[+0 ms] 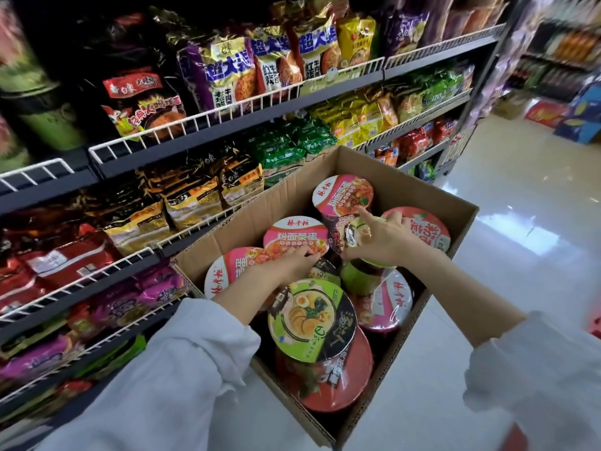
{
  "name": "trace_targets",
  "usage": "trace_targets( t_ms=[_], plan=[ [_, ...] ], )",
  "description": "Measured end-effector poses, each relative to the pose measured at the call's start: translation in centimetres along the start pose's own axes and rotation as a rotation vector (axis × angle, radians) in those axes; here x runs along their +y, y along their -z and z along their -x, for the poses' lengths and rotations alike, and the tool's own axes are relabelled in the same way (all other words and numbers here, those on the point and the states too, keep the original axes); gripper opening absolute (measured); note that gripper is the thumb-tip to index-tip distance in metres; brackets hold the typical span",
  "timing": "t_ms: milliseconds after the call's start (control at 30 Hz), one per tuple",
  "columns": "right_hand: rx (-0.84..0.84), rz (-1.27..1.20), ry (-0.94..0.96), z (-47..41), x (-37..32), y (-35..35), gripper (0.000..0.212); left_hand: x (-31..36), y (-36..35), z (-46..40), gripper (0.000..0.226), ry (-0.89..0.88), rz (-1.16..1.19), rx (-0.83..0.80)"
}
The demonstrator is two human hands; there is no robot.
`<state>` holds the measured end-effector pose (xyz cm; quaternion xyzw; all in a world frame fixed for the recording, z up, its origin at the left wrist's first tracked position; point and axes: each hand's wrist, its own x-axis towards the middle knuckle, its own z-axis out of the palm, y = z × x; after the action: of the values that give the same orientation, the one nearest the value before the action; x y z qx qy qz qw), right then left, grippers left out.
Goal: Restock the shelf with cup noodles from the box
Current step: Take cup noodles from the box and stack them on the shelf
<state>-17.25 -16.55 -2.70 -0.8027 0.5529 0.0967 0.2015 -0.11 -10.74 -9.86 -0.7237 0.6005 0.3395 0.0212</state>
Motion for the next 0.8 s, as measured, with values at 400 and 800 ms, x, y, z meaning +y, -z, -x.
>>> trace_targets(
  t_ms=[400,800],
  plan=[
    [0.353,-0.067,0.004,1.0,-2.9,2.9,0.098,-1.2,6.4,5.4,0.096,-0.029,0.384,0.463],
    [0.487,-0.088,0.481,3.3,-22.4,7.7,0.079,-11.4,15.6,19.4,0.078,-0.044,0.370,1.103]
  ],
)
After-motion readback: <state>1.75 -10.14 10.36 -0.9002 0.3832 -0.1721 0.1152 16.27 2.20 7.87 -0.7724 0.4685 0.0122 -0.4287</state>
